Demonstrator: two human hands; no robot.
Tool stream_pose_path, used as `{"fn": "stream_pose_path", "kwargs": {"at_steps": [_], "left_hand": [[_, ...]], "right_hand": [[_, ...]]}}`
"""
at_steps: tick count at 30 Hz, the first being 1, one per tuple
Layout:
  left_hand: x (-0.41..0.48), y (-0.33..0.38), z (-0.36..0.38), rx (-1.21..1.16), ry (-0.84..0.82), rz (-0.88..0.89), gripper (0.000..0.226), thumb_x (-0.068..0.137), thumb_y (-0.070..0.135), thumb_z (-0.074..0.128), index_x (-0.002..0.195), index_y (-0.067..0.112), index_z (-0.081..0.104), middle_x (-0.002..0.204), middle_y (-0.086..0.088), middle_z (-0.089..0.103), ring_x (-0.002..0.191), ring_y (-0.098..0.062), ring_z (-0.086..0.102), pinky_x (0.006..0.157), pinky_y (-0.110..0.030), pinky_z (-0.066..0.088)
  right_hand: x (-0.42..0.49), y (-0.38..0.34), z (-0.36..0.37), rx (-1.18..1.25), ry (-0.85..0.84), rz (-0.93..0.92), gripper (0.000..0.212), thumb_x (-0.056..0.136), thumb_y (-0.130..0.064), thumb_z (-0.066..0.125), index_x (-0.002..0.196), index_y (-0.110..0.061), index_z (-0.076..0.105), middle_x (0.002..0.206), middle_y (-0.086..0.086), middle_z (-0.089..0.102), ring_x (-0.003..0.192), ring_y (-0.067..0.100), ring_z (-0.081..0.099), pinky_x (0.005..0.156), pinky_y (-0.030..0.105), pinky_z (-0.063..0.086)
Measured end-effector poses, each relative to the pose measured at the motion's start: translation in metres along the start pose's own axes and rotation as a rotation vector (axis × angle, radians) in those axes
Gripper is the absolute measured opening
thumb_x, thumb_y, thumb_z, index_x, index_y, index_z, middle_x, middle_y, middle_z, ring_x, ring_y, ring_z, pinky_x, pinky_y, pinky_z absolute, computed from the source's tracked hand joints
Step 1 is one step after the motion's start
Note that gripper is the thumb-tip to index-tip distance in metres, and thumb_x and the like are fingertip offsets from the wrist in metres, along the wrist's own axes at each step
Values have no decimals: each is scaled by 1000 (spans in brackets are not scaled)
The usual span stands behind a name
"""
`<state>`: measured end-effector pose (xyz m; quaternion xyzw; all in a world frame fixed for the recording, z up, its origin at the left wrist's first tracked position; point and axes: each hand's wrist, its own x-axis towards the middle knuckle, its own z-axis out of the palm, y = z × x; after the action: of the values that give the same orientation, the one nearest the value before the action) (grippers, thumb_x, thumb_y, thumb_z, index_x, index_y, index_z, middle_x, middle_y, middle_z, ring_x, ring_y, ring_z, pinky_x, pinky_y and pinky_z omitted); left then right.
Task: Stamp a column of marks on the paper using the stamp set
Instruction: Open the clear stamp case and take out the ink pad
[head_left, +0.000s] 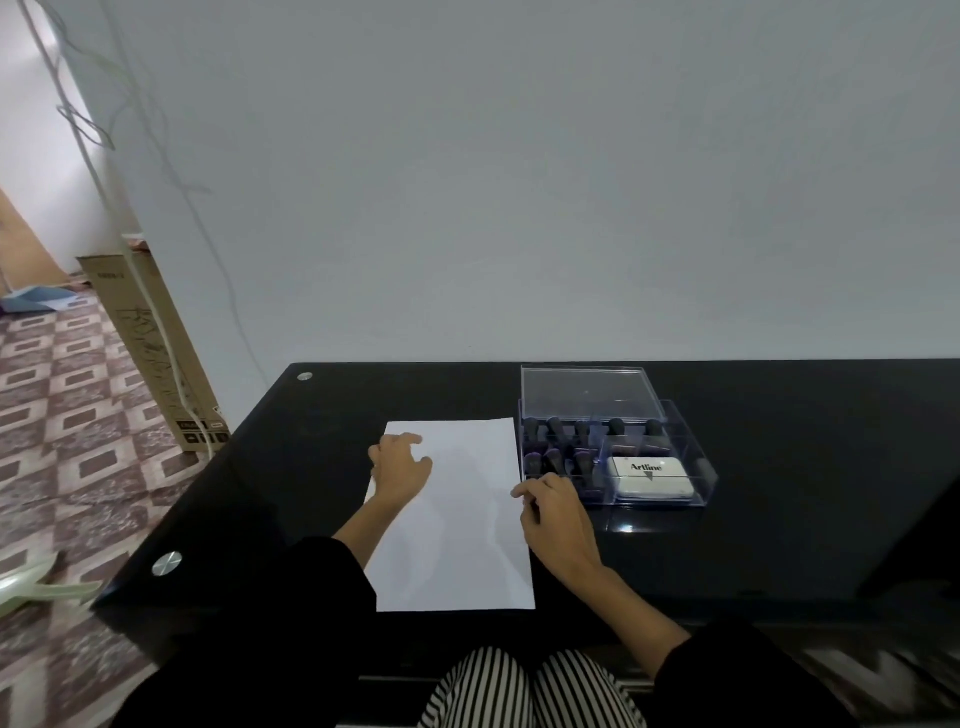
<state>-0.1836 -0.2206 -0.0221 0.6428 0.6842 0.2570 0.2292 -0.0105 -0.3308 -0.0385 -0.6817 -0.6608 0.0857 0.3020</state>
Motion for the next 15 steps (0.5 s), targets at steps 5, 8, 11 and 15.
{"fn": "stream_pose_path", "kwargs": {"at_steps": [5,8,11,15], "left_hand": [[-4,61,8,-107,-49,296,28,89,1,55,115,5,62,127,-14,55,121,-25,49,98,-26,38],[-11,98,13,-164,-120,374,27,88,-2,51,111,3,64,119,-15,60,108,-25,59,92,-23,43],[-17,129,20,-184,-185,415,28,88,-3,48,109,3,65,117,-13,63,106,-23,60,90,-22,45],[-26,162,32,-173,-266,479,27,90,0,47,110,3,66,116,-11,65,108,-21,59,84,-14,40]], "right_hand": [[14,11,-37,-23,58,10,24,94,-11,49,112,-14,65,114,3,58,112,16,49,91,19,41],[23,23,-60,-60,79,33,24,93,-9,49,106,-14,68,106,7,61,107,18,50,80,20,41],[35,39,-84,-71,67,79,25,89,-6,49,97,-14,72,99,9,65,102,24,55,79,28,46],[45,56,-115,-78,45,120,26,85,-5,49,90,-14,73,92,10,68,93,26,60,78,31,48]]}}
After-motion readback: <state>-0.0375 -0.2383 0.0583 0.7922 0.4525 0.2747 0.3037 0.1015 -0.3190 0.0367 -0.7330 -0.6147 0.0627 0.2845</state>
